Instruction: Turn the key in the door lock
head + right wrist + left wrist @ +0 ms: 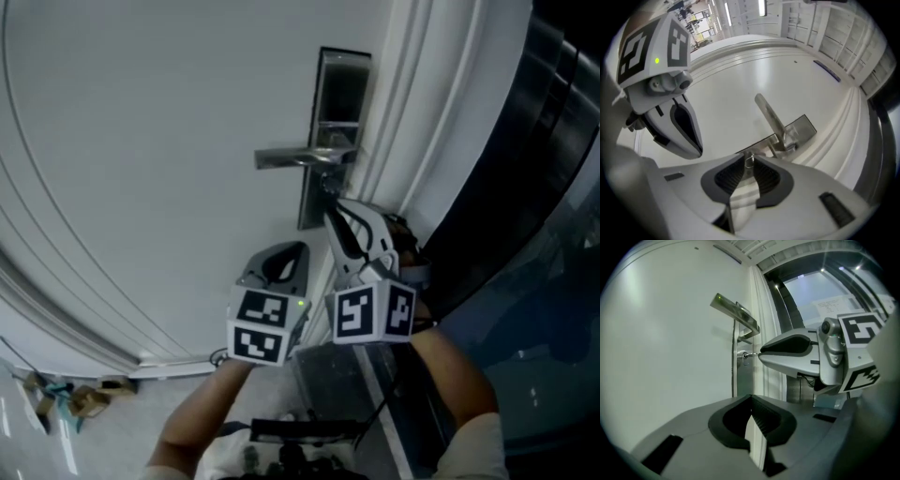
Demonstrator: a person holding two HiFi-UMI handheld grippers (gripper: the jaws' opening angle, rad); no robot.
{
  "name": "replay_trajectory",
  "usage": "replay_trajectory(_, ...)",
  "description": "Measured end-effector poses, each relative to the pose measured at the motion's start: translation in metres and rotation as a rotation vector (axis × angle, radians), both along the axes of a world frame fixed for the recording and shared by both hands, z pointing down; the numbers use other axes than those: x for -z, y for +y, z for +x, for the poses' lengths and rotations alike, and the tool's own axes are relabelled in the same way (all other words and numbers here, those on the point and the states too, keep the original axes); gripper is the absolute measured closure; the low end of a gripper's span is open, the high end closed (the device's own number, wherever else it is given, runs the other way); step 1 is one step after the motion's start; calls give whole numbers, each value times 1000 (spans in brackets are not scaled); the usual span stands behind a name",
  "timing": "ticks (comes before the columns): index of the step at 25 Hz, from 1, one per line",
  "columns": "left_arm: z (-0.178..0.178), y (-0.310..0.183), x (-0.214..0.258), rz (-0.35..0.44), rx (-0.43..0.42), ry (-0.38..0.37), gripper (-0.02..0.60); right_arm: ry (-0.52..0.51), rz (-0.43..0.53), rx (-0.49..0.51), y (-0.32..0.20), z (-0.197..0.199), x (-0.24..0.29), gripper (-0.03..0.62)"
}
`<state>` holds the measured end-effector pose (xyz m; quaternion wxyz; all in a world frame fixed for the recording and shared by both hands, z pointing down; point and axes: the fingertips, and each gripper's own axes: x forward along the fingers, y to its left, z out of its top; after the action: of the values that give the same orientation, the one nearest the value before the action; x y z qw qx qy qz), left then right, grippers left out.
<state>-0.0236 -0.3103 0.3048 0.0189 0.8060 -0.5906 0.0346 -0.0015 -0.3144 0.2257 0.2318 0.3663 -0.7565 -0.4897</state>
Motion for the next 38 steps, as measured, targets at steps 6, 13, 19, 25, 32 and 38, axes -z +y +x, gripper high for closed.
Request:
replay_trajectory(6,-7,-11,2,4,-29,-5,566,99,56,-77,-24,-3,0,499)
replay_trajectory(13,-9,-19,10,27,-101,-13,566,137,52,-159,-47,-10,-3,499)
replay_trajectory(19,-5,-22,8,28,-151,-2,566,42,17,-194,-51,-10,1,572)
replay_trajectory(25,-12,-17,10,32,-162,2,566,-242,-207,-158,-51,-8,2,572)
replay_trajectory(32,-20,-12,11,36,-159,-12,566,-647,-511,-78,-55,-3,10,572)
replay_trajectory(38,-21,-8,8,27,-165,-21,566,-1001,-803,29,-57,2,11,568)
